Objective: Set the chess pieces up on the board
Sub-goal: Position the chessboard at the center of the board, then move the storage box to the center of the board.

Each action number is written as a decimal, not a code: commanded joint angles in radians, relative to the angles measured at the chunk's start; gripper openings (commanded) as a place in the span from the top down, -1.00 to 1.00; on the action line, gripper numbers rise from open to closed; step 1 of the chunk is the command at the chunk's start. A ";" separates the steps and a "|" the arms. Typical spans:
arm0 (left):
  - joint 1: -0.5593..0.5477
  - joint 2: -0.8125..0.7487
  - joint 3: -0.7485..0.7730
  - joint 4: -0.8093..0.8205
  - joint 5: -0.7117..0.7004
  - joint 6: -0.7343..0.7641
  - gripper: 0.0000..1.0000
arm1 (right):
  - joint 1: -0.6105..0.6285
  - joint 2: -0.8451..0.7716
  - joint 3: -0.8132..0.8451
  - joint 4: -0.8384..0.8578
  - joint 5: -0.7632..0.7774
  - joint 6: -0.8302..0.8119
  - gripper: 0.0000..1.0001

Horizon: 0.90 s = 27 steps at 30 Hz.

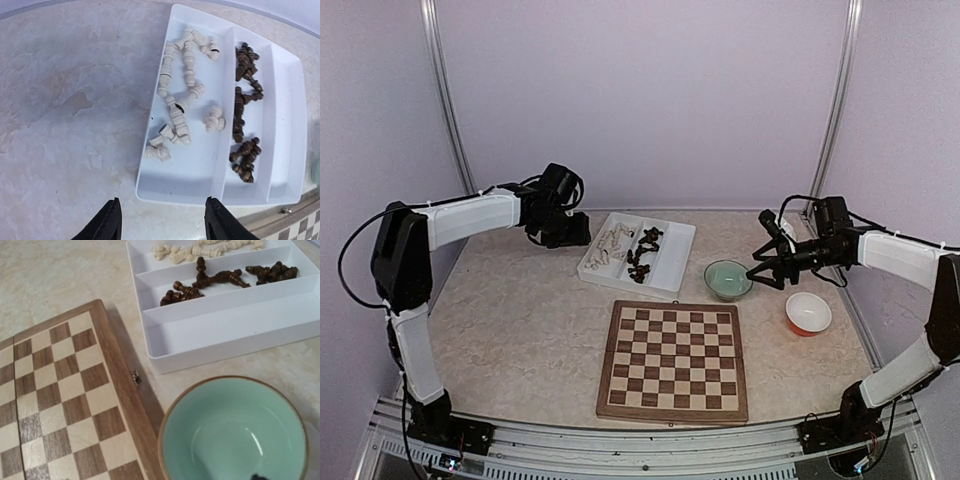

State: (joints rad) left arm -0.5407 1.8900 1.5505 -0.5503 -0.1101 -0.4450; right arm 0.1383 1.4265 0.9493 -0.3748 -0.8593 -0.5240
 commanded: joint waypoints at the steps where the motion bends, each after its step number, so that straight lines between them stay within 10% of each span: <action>1: 0.035 0.182 0.156 -0.031 0.030 0.051 -0.08 | 0.015 -0.043 -0.032 0.037 0.000 0.013 -0.54; 16: 0.092 0.420 0.301 -0.039 0.038 0.041 0.52 | 0.015 0.012 -0.032 0.029 -0.007 -0.009 -0.54; 27: 0.179 0.276 0.070 0.037 0.013 0.071 0.93 | 0.017 0.058 -0.010 -0.005 -0.028 -0.023 -0.53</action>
State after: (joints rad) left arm -0.4309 2.2436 1.7226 -0.5167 -0.0540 -0.3836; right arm 0.1413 1.4662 0.9176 -0.3519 -0.8597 -0.5346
